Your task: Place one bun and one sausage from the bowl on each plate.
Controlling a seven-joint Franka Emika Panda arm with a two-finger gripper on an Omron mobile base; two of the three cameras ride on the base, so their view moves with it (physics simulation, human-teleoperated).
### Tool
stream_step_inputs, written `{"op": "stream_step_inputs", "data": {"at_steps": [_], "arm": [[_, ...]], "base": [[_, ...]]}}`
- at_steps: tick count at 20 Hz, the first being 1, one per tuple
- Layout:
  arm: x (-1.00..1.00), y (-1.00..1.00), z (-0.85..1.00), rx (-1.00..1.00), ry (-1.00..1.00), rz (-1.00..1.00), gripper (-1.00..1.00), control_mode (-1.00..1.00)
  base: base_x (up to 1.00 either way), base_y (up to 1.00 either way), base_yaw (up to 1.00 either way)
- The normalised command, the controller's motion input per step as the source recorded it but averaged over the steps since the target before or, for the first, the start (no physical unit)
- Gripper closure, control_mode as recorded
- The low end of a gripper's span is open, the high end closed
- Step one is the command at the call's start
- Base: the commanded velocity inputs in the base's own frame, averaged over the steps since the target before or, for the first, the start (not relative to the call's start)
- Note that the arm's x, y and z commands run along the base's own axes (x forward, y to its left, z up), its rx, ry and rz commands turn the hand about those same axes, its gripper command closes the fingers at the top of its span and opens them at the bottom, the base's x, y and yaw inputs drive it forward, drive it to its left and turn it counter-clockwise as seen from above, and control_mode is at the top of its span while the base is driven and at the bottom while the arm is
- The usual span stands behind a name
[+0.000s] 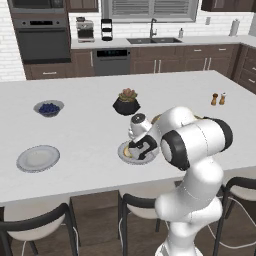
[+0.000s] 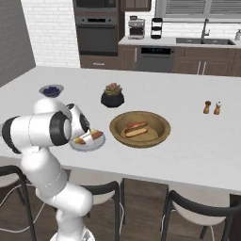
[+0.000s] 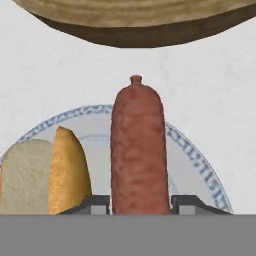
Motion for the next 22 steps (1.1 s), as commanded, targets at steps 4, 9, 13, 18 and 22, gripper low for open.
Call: {"op": "stream_step_inputs", "data": {"at_steps": [4, 9, 13, 18, 22], "arm": [[0.09, -0.01, -0.25, 0.0, 0.09, -0.06, 1.0, -1.0], [-0.09, -0.06, -0.01, 0.01, 0.01, -0.01, -1.0, -1.0], [-0.02, -0.08, 0.24, 0.03, 0.08, 0.0, -1.0, -1.0], [-0.4, -0.03, 0.71, 0.05, 0.05, 0.01, -1.0, -1.0], [-0.99, 0.0, 1.0, 0.06, 0.05, 0.04, -1.0, -1.0]], "base": [[0.0, 0.0, 0.0], [0.0, 0.0, 0.0], [0.0, 0.0, 0.0], [0.0, 0.0, 0.0], [0.0, 0.0, 0.0]]}}
